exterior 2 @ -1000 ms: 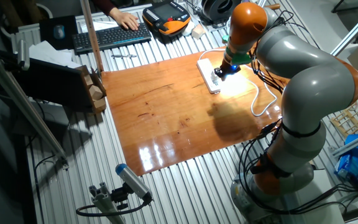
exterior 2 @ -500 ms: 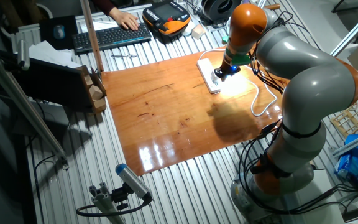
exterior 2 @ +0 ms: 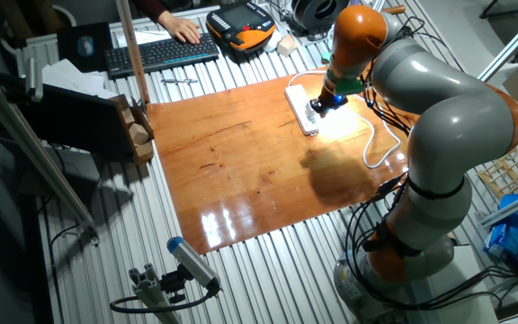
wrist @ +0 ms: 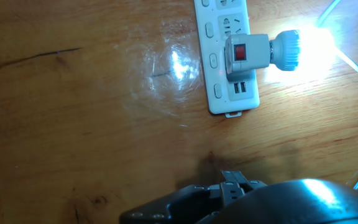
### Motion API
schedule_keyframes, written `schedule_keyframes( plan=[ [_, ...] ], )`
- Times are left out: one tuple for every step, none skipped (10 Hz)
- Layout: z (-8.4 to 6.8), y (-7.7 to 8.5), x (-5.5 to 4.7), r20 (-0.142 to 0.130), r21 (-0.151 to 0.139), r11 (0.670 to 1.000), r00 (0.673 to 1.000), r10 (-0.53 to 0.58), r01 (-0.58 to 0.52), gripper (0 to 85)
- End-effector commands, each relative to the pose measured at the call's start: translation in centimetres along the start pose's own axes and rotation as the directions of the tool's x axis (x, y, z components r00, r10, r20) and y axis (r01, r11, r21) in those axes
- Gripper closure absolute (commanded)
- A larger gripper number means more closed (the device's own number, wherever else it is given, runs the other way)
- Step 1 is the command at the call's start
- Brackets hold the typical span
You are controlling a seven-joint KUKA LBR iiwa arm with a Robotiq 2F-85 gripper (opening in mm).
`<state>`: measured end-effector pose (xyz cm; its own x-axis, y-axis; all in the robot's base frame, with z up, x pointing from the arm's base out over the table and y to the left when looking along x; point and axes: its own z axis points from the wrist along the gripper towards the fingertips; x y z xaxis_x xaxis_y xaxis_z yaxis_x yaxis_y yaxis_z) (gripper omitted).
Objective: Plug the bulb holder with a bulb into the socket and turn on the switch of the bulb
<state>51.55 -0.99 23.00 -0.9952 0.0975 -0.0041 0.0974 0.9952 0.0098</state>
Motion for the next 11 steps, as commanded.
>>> schedule_keyframes(
  plan=[
    [0.01, 0.0, 0.0, 0.0, 0.0, 1.0, 1.0, 0.0, 0.0, 85.0],
    [0.01, 0.0, 0.0, 0.0, 0.0, 1.0, 1.0, 0.0, 0.0, 85.0],
    [0.01, 0.0, 0.01, 0.0, 0.0, 1.0, 1.0, 0.0, 0.0, 85.0],
    [0.03, 0.0, 0.0, 0.001, 0.0, 1.0, 1.0, 0.002, -0.002, 85.0],
    [0.04, 0.01, 0.0, 0.001, -0.002, 1.0, 1.0, 0.003, -0.003, 85.0],
    [0.04, 0.01, 0.0, 0.001, -0.002, 1.0, 1.0, 0.003, -0.003, 85.0],
    [0.06, 0.0, 0.0, 0.001, 0.0, 1.0, 1.0, 0.003, -0.003, 85.0],
    [0.08, -0.03, 0.0, 0.0, 0.0, 1.0, 1.0, 0.006, -0.006, 85.0],
    [0.09, -0.09, 0.01, 0.0, 0.0, 1.0, 1.0, 0.009, -0.009, 85.0],
    [0.1, -0.21, 0.03, 0.0, 0.0, 1.0, 1.0, 0.011, -0.011, 85.0],
    [0.17, -0.32, 0.03, 0.001, 0.0, 1.0, 1.0, 0.009, -0.009, 85.0]
  ],
)
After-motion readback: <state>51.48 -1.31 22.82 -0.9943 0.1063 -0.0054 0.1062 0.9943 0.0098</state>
